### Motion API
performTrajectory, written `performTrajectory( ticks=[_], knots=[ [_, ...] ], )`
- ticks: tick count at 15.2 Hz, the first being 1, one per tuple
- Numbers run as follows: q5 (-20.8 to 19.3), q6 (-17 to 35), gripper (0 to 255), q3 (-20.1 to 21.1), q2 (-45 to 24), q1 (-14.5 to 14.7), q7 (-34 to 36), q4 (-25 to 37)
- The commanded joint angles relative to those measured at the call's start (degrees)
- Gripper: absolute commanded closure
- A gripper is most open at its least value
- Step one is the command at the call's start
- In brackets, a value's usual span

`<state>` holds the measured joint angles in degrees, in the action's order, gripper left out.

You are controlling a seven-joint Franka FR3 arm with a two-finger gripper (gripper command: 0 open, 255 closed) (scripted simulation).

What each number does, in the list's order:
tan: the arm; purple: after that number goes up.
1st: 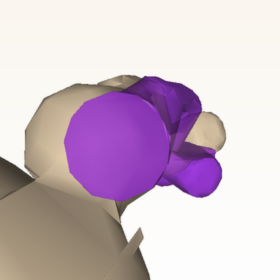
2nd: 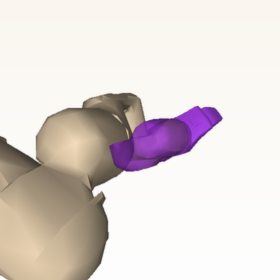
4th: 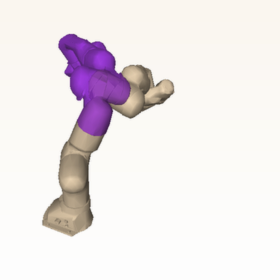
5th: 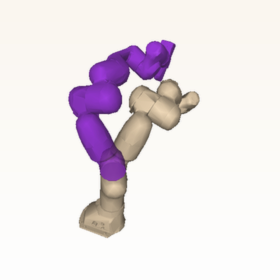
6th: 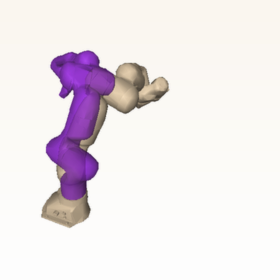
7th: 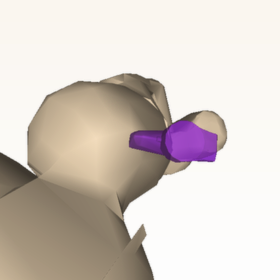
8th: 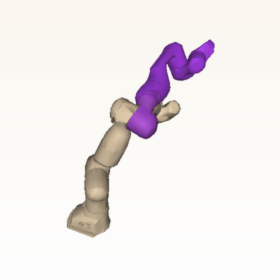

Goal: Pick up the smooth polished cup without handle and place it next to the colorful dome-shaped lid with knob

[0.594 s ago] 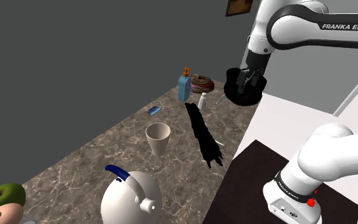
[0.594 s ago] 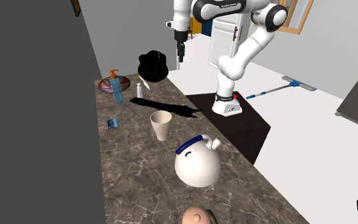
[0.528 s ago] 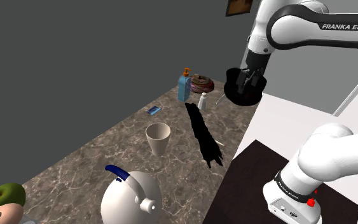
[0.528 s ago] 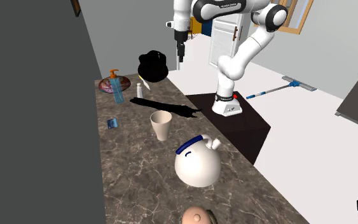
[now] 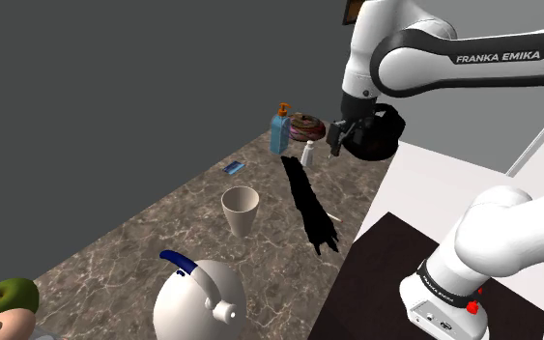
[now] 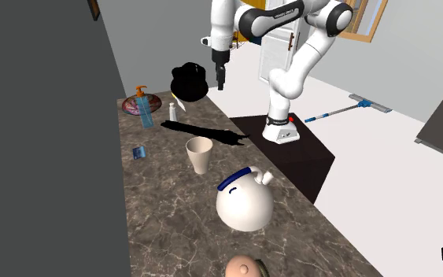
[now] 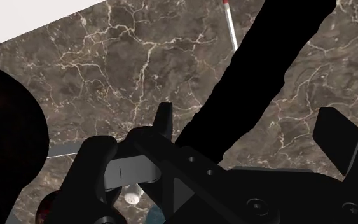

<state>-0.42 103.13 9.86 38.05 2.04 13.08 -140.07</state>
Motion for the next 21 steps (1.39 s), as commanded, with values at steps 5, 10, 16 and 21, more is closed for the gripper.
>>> performTrajectory(
  ticks=[5, 10, 16, 21],
  knots=[
    [1.8, 4.7, 0, 7.2, -8.0, 1.5, 8.7, 3.2],
    [1.2, 8.1, 0, 13.3, -16.5, 1.9, 16.5, 7.9],
    [-3.3, 10.7, 0, 20.0, -28.7, 2.1, 26.9, 16.0],
    [-10.2, 10.8, 0, 23.8, -40.6, 3.8, 36.5, 24.9]
  ],
)
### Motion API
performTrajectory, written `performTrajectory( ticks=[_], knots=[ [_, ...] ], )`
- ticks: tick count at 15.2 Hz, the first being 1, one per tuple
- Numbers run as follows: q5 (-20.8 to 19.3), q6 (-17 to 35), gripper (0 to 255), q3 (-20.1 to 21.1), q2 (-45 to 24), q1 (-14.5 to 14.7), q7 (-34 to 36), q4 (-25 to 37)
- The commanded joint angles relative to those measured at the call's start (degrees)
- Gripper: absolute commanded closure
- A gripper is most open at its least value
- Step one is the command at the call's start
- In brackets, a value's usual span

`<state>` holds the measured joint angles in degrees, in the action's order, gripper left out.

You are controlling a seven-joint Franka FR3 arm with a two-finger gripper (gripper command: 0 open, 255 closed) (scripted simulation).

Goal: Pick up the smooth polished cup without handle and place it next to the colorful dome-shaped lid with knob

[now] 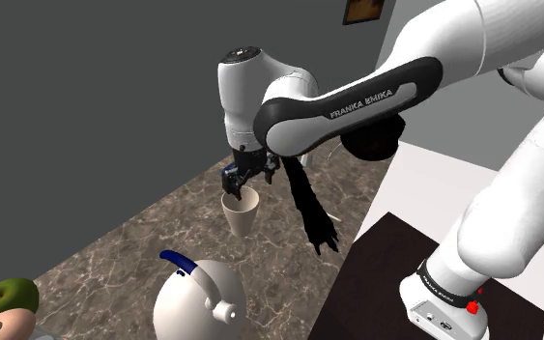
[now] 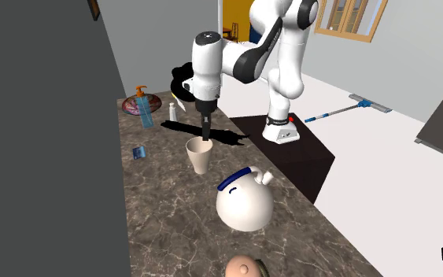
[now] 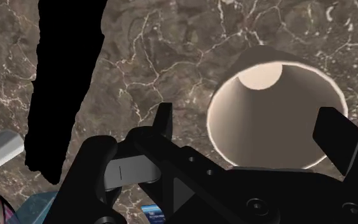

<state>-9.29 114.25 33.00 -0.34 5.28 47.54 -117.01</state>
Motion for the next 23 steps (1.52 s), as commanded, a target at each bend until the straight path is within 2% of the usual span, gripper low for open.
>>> performTrajectory(
  ticks=[1, 6, 14, 21, 22, 23],
  knots=[
    [-3.0, -0.6, 0, 1.1, -4.7, 1.2, 3.9, 3.9],
    [-9.9, -3.0, 0, 1.5, -16.1, 5.9, 11.1, 14.2],
    [-11.6, 2.0, 0, 0.5, -18.0, 5.9, 12.3, 10.8],
    [-11.6, 2.0, 0, 0.5, -18.0, 5.9, 12.3, 10.8],
    [-11.6, 2.0, 255, 0.5, -18.0, 5.9, 12.3, 10.8],
    [-11.6, 2.0, 255, 0.5, -18.0, 5.9, 12.3, 10.8]
  ],
)
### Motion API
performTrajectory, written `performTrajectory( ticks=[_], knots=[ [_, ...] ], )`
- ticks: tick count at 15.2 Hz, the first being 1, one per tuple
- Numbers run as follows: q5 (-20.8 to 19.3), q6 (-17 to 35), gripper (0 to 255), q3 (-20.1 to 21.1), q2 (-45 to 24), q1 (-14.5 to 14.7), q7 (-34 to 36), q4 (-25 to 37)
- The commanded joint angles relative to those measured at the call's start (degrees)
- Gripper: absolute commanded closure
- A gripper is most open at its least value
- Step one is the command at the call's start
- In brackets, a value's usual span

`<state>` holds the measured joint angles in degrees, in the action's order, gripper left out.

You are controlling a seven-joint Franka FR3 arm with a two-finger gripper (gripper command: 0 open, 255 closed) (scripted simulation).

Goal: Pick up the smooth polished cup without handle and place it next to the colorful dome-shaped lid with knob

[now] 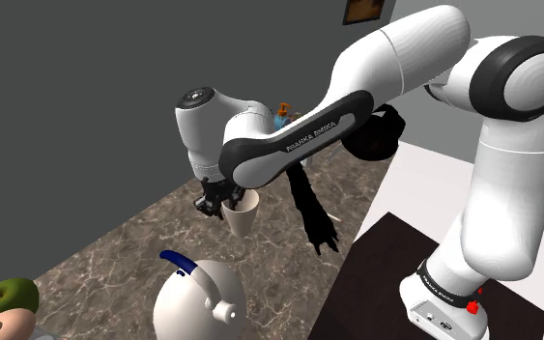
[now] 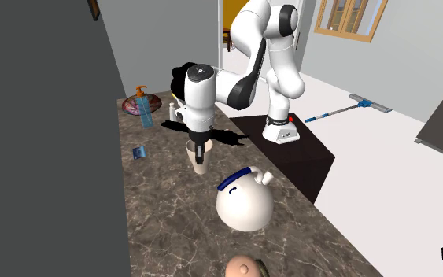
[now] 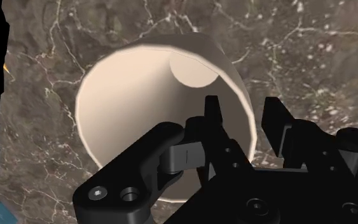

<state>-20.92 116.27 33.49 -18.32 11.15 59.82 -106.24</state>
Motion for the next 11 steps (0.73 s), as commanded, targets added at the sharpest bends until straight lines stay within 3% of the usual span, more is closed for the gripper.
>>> performTrajectory(
  ticks=[1, 11],
  knots=[
    [0.0, 0.0, 255, 0.0, 0.0, 0.0, 0.0, 0.0],
    [0.9, -1.8, 255, 0.3, 1.0, -0.2, -0.8, 1.0]
  ],
)
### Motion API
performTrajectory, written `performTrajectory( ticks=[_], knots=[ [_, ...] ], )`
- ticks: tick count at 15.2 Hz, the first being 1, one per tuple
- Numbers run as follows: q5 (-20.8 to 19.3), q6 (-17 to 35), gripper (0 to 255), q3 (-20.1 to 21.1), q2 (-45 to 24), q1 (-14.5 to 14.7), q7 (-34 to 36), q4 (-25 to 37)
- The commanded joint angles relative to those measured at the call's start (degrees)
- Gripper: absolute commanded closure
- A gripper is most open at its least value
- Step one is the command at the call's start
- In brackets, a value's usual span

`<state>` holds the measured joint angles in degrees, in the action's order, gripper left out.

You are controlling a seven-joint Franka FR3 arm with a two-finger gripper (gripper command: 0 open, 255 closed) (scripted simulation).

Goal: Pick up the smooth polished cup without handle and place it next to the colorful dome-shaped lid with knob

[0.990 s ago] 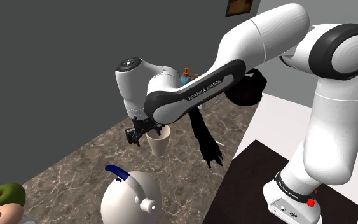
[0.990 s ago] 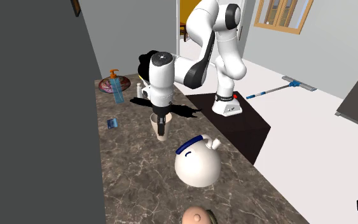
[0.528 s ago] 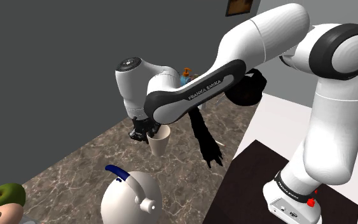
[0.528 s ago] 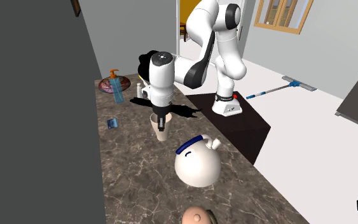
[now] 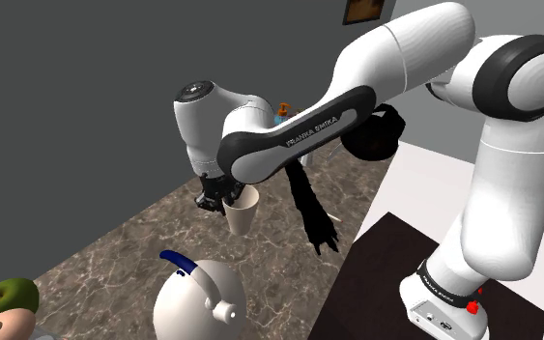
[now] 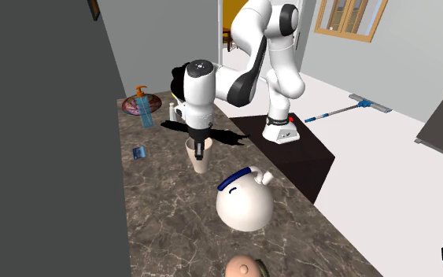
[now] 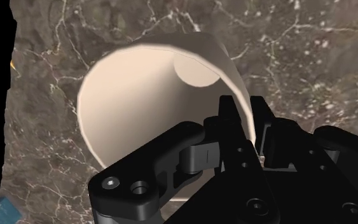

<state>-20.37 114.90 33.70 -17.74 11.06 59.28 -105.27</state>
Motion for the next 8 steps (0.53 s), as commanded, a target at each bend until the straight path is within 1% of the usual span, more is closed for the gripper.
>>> performTrajectory(
  ticks=[1, 8],
  knots=[
    [0.6, -1.1, 255, 0.2, 0.8, -0.2, -0.5, 0.5],
    [2.3, -5.5, 255, 0.8, 2.8, -0.4, -2.1, 3.5]
  ],
)
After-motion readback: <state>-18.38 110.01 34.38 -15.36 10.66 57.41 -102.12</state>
